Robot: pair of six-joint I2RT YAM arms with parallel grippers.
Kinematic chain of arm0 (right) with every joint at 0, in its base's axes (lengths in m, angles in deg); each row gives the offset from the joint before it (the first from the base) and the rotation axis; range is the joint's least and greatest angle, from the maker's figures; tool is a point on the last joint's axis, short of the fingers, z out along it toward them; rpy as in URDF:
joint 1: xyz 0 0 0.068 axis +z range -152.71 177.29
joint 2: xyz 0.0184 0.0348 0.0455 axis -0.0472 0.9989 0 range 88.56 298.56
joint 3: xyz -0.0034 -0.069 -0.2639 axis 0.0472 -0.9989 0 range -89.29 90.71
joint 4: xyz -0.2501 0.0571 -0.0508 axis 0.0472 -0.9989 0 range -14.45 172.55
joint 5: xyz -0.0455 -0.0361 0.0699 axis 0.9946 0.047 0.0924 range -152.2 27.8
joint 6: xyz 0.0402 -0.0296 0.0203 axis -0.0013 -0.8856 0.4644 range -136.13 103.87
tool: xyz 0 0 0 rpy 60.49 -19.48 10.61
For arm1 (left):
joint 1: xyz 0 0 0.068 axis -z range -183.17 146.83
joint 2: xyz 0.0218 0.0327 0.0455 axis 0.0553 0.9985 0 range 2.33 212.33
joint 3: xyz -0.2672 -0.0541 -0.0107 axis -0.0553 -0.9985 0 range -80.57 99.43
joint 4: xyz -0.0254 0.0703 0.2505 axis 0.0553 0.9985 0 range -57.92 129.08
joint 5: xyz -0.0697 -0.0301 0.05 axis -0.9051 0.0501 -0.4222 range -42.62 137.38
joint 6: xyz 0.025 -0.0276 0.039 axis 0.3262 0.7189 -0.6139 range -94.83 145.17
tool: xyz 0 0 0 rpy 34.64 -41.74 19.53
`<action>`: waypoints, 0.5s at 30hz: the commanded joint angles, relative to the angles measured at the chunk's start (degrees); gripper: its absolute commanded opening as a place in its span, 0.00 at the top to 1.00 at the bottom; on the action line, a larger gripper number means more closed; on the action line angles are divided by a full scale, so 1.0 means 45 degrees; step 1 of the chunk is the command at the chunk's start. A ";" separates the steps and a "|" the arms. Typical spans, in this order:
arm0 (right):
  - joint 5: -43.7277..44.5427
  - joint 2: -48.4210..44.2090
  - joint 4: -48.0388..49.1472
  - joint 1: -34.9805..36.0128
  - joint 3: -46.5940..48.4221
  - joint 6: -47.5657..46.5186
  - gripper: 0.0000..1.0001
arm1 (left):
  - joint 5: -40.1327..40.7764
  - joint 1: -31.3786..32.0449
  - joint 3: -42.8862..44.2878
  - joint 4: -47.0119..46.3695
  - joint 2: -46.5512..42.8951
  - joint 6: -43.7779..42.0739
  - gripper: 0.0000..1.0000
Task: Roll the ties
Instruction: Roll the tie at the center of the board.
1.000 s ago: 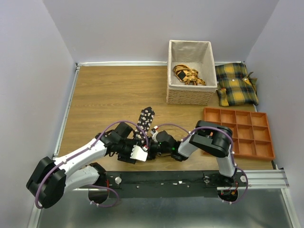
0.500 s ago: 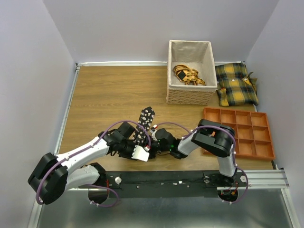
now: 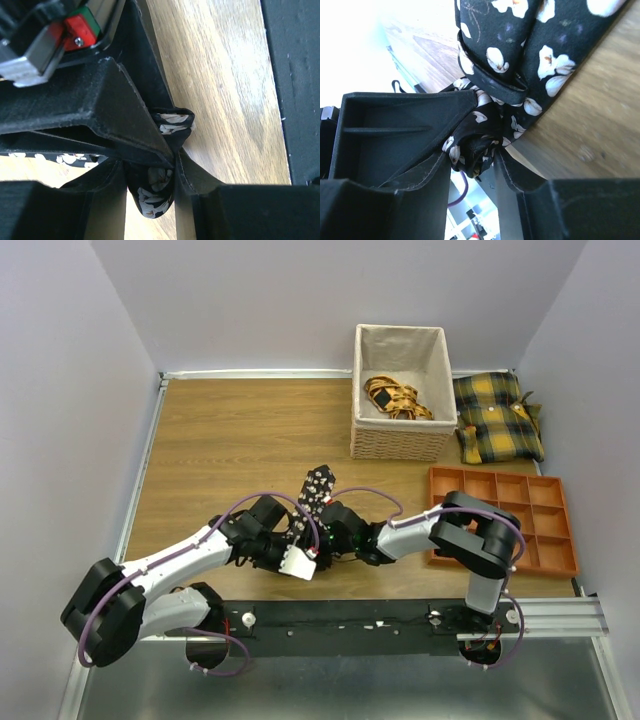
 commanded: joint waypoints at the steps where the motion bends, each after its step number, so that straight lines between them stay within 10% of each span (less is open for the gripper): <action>1: 0.0836 -0.0744 -0.2454 -0.0022 -0.0581 -0.0905 0.55 | -0.0450 0.0174 -0.0222 0.0621 0.0335 -0.0219 1.00; 15: 0.0875 -0.2093 -0.3162 -0.0022 -0.0796 -0.1667 0.47 | -0.0353 0.0154 -0.0241 0.0913 0.0238 0.0308 1.00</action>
